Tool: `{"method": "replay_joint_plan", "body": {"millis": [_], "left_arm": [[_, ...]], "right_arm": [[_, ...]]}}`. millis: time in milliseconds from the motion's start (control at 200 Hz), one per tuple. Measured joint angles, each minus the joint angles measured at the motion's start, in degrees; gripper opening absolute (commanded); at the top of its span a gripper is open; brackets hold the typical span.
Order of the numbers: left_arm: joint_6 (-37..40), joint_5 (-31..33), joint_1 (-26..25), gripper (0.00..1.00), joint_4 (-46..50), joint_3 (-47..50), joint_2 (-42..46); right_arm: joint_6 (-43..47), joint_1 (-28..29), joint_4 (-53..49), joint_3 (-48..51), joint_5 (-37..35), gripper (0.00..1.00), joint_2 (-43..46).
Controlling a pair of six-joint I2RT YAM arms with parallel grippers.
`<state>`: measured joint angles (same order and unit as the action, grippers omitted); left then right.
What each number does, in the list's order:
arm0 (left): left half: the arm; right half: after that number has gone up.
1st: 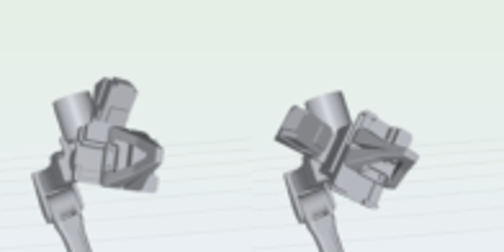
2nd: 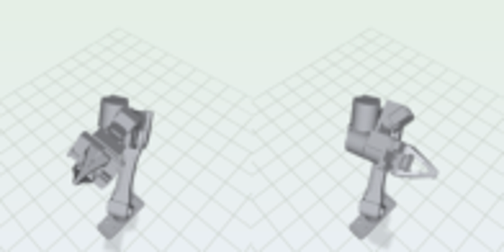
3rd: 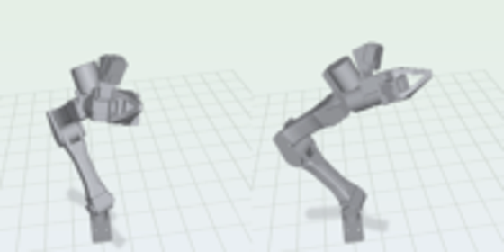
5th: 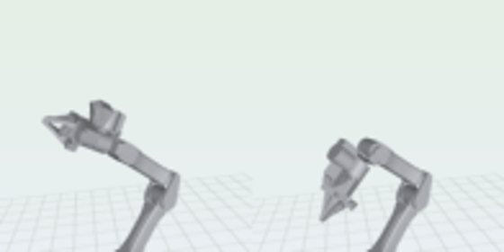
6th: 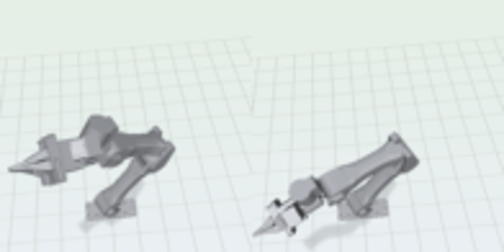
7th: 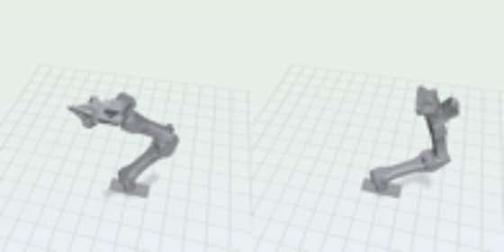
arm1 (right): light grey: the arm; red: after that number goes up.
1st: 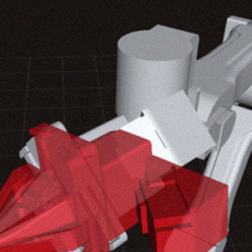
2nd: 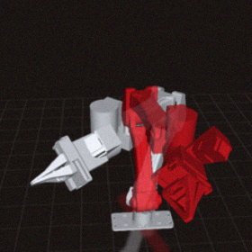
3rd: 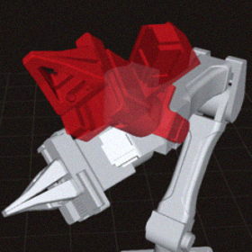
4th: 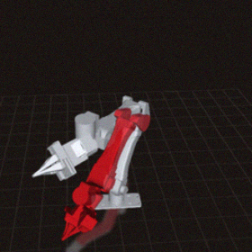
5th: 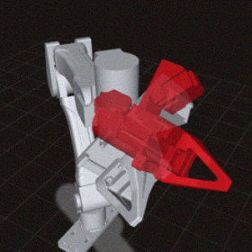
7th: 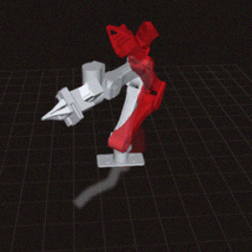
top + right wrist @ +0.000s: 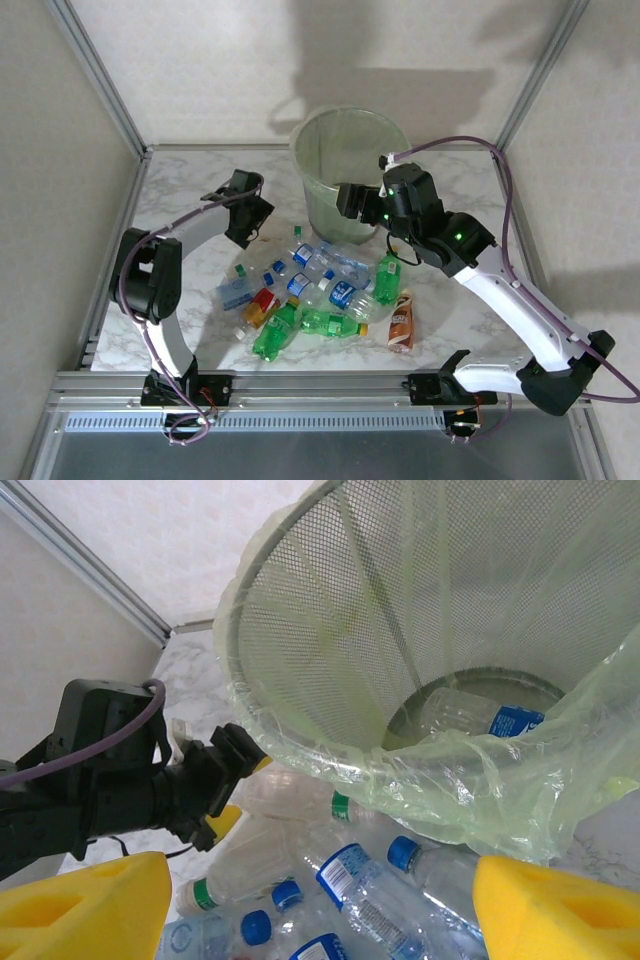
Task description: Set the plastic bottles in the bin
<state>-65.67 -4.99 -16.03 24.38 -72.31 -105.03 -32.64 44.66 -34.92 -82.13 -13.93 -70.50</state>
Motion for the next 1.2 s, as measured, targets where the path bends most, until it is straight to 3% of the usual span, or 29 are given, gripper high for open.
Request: {"method": "replay_joint_plan", "body": {"millis": [576,761,891,1197], "left_arm": [[-0.2,0.3,0.0,0.83,2.3,-5.4,-6.0],[-0.2,0.5,-0.2,0.86,2.9,-6.2,-6.7],[-0.4,0.5,-0.3,0.93,3.4,-6.3,-6.7],[-1.9,0.2,-1.0,0.94,4.2,-4.9,-2.7]], "right_arm": [[0.0,0.0,0.0,0.0,-0.2,0.81,-1.5],[0.0,0.0,0.3,0.0,-0.2,0.85,-2.3],[0.1,0.0,0.4,0.0,-0.2,0.86,-2.8],[0.5,0.0,1.0,0.0,-0.2,0.86,-3.3]]}}
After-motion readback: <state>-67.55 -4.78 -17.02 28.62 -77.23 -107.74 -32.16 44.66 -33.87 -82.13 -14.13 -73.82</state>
